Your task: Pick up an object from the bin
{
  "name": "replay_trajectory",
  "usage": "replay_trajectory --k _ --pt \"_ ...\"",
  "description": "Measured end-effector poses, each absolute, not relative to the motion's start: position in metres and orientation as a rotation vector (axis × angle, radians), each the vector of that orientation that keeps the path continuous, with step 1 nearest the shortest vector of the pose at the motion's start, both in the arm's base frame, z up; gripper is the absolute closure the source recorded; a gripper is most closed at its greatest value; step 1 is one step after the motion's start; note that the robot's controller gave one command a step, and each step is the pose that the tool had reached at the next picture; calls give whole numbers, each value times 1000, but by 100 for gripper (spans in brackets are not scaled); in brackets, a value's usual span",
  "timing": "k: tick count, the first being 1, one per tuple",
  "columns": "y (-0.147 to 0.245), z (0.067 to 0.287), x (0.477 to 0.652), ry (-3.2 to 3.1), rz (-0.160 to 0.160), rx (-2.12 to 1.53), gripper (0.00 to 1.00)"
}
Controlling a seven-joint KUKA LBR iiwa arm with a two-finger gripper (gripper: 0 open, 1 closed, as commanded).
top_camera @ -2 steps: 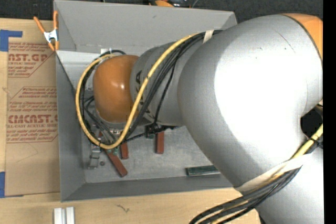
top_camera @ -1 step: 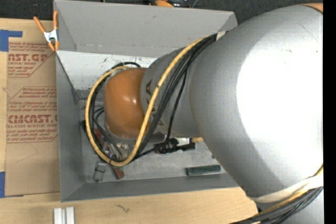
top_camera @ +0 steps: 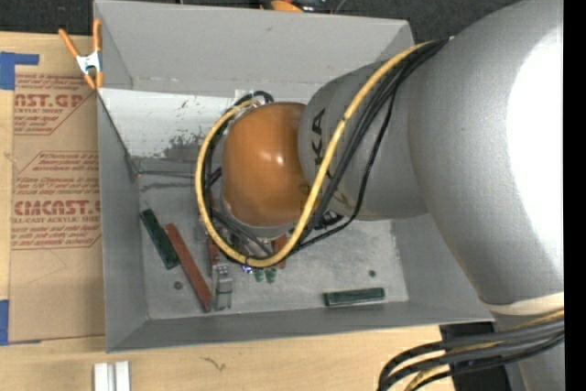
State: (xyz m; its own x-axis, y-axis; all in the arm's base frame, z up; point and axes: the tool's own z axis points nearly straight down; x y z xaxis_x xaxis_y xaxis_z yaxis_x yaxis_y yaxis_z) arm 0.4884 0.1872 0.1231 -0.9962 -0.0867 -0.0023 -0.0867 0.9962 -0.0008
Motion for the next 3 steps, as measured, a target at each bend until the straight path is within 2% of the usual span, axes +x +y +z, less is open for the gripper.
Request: replay_trajectory --k 1,2,3 --pt "215 68 529 3126 1 324 0" --pt "247 69 503 3118 -3 395 0" --pt "247 70 504 3117 0 395 100"
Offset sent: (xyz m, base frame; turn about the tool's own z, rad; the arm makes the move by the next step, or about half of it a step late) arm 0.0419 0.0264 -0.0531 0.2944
